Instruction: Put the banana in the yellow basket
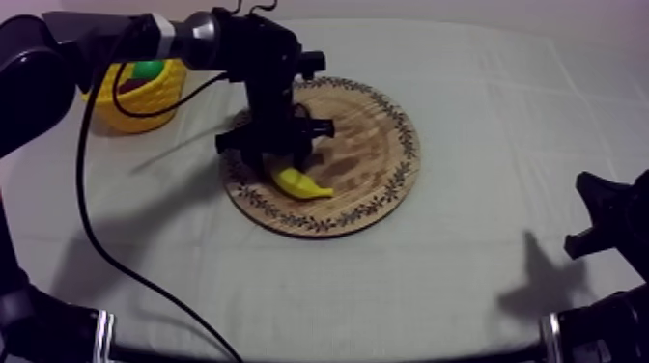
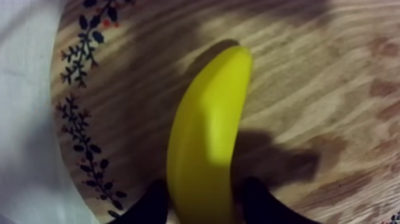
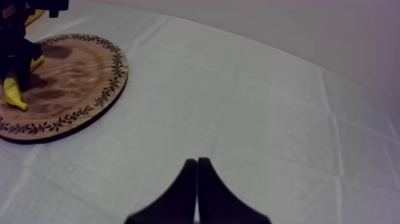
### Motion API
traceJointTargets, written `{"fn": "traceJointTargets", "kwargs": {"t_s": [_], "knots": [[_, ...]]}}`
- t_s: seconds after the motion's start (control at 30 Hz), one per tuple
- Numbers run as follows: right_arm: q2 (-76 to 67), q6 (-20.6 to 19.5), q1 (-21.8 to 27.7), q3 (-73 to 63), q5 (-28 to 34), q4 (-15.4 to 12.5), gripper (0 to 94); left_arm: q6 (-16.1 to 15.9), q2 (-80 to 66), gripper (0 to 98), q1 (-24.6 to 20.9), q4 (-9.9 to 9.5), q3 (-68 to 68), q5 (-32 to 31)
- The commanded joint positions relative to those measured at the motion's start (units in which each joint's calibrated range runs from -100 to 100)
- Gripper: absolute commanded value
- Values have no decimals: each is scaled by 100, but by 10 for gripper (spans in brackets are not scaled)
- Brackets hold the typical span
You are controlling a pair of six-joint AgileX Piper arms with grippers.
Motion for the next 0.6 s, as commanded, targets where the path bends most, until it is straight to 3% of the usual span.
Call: {"fn": "traceJointTargets", "kwargs": {"t_s": [0.0, 0.23, 0.57], "knots": [[0, 0, 0, -5, 0, -1, 3, -7, 8, 424, -8, 17, 9, -5], [0, 0, 0, -5, 0, -1, 3, -102, -14, 328, -43, 74, 66, -83], [0, 0, 0, -5, 0, -1, 3, -147, -205, 300, -51, 84, 187, -124]]}}
